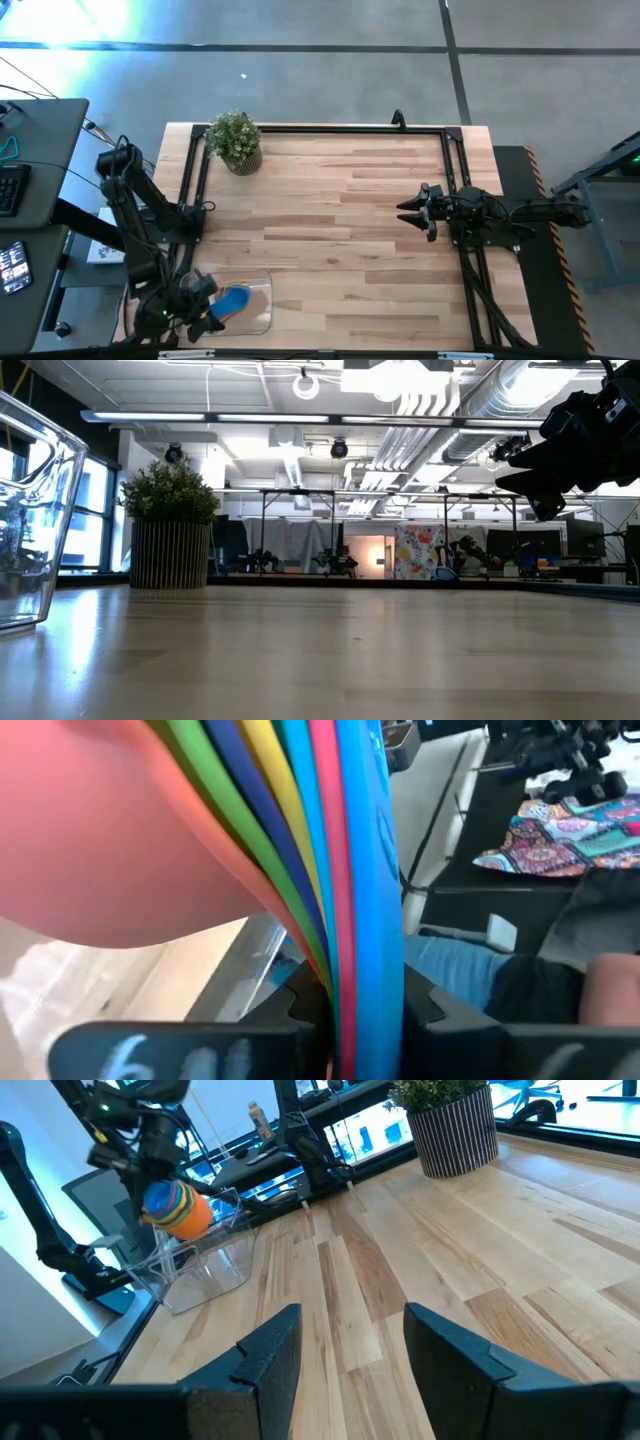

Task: Nest measuring cups in basket
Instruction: Put the stacked measuring cups into the transparent bin

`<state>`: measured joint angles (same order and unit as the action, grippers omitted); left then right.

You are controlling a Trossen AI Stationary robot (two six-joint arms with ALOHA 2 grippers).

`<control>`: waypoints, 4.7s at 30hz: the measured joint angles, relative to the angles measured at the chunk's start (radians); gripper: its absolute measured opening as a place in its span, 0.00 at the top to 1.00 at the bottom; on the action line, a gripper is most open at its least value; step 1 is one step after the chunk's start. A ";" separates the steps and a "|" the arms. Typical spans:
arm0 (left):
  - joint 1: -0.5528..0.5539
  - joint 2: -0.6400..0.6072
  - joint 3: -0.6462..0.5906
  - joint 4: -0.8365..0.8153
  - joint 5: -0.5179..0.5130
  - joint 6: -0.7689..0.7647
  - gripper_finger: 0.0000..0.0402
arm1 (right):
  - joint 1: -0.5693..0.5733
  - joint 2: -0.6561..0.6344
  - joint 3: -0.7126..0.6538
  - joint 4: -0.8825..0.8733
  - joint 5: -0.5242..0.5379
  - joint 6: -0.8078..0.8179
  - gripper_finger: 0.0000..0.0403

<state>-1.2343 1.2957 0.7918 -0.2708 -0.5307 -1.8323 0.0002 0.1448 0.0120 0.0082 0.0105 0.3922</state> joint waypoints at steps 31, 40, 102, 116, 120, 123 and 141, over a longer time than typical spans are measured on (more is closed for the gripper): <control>0.184 0.000 -0.322 0.490 0.260 -0.015 0.90 | 0.000 0.000 0.000 0.000 0.000 0.000 0.58; 0.195 0.000 -0.327 0.464 0.260 0.008 0.90 | 0.000 0.000 0.000 0.000 0.000 0.000 0.58; 0.173 0.000 -0.290 0.432 0.425 -0.248 0.42 | 0.000 0.000 0.000 0.000 0.000 0.000 0.58; 0.132 -0.007 -0.290 0.439 0.425 -0.386 0.42 | 0.000 0.000 0.000 0.000 0.000 0.000 0.58; 0.113 -0.024 -0.290 0.414 0.402 -0.435 0.42 | 0.000 0.000 0.000 0.000 0.000 0.000 0.58; 0.099 -0.044 -0.290 0.370 0.396 -0.476 0.42 | 0.000 0.000 0.000 0.000 0.000 0.000 0.58; 0.123 -0.119 -0.104 -0.063 0.418 -0.470 0.42 | 0.000 0.000 0.000 0.000 0.000 0.000 0.58</control>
<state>-1.1110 1.1770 0.6875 -0.3342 -0.1131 -2.3020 0.0006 0.1446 0.0120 0.0082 0.0105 0.3922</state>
